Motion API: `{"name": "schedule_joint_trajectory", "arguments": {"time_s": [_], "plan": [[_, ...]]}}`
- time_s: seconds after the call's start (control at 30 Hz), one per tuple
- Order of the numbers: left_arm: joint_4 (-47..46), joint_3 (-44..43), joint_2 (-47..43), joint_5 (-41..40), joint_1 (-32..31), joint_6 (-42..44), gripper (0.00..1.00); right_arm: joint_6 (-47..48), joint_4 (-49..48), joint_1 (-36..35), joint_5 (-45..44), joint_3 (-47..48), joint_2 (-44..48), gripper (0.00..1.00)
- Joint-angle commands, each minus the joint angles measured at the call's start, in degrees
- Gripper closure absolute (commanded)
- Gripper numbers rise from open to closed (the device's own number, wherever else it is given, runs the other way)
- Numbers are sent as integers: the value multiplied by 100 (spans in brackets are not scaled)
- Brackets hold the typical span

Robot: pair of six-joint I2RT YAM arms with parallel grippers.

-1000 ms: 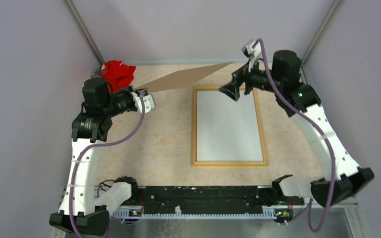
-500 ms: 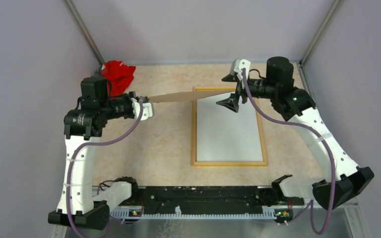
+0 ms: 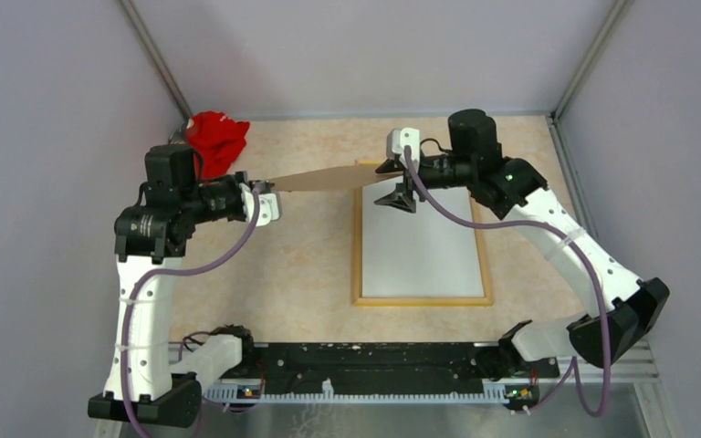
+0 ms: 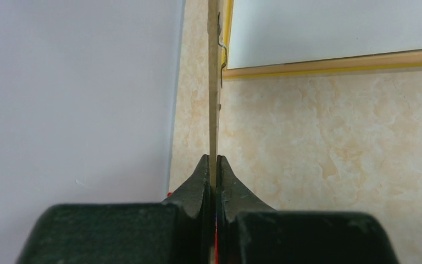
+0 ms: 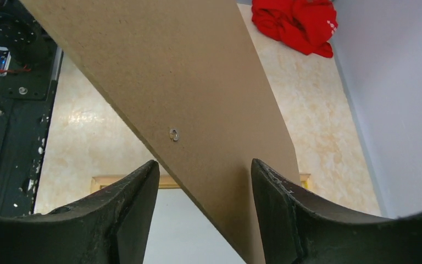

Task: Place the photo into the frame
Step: Turn over the photo frame item on the photo frame.

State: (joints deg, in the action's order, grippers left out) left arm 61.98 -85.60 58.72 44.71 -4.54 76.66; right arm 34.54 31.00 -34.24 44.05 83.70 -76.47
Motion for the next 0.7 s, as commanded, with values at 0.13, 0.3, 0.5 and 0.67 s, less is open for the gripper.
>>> {"name": "schedule_joint_trajectory", "arguments": {"time_s": [0.13, 0.3, 0.5, 0.67], "plan": [[-433, -31, -175, 503, -12, 227, 100, 294, 134, -133, -53, 364, -115, 80], [-665, 41, -210, 580, -12, 12, 100, 118, -487, -292, -455, 127, 8, 100], [-1513, 610, -574, 604, -12, -483, 34, -512, -1790, -318, -741, -254, 218, 100], [-2535, 948, -725, 425, -12, -1193, 10, -1007, -2324, -319, -1031, -286, 157, 100]]}}
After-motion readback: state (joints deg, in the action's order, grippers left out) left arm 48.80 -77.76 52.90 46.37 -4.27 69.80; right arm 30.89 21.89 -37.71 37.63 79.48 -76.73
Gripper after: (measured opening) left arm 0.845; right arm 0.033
